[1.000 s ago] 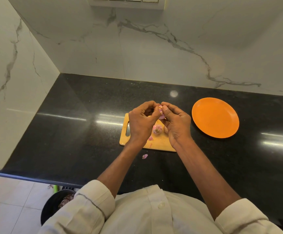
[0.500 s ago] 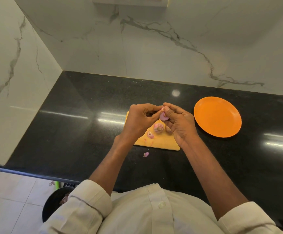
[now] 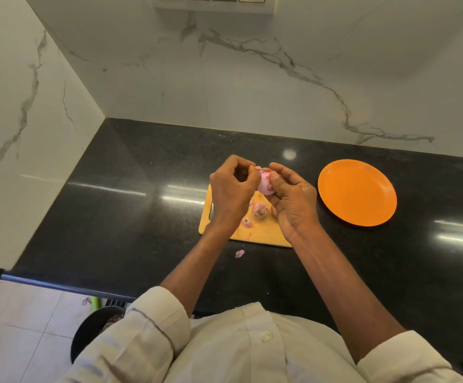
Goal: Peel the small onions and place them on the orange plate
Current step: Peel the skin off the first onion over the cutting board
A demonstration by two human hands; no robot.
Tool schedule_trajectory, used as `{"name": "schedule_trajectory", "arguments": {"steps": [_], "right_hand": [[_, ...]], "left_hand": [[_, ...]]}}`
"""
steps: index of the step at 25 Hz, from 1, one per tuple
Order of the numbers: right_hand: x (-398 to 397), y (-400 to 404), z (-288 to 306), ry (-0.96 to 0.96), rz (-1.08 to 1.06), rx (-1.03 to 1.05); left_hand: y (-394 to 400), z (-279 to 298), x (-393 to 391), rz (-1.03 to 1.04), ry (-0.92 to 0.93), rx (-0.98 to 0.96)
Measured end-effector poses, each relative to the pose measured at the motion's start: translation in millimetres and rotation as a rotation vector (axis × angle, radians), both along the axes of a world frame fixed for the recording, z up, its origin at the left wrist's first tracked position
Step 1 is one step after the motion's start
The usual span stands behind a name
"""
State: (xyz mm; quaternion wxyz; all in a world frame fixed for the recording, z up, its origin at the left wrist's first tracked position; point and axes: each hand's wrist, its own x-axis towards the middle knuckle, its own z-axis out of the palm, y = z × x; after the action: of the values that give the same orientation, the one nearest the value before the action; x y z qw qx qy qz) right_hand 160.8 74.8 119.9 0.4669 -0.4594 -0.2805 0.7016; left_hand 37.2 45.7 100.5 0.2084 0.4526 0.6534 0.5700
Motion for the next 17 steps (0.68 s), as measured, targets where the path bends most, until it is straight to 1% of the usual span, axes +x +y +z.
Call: {"name": "schedule_trajectory", "arguments": {"steps": [2, 4, 8, 10, 12, 14, 17], "right_hand": [[-0.4, 2.9, 1.4, 0.028, 0.029, 0.018], [-2.2, 6.8, 2.2, 0.047, 0.025, 0.004], [-3.3, 10.0, 1.4, 0.067, 0.028, -0.088], [-0.5, 10.4, -1.0, 0.071, 0.071, -0.098], [2.6, 10.1, -3.2, 0.036, 0.102, -0.095], [3.8, 8.6, -3.3, 0.007, 0.108, -0.127], [2.4, 3.7, -1.8, -0.015, 0.131, -0.154]], "left_hand": [[-1.0, 2.3, -10.4, -0.055, -0.167, 0.006], [-6.4, 3.9, -14.0, -0.118, -0.264, 0.014], [-11.3, -0.4, -14.6, -0.229, -0.343, -0.041], [-14.7, -2.4, -16.7, -0.264, -0.385, -0.067], [-19.8, -1.6, -19.9, -0.274, -0.435, -0.088], [-24.7, -0.8, -24.4, -0.287, -0.422, -0.104], [-29.5, 3.3, -25.7, -0.296, -0.311, -0.138]]}}
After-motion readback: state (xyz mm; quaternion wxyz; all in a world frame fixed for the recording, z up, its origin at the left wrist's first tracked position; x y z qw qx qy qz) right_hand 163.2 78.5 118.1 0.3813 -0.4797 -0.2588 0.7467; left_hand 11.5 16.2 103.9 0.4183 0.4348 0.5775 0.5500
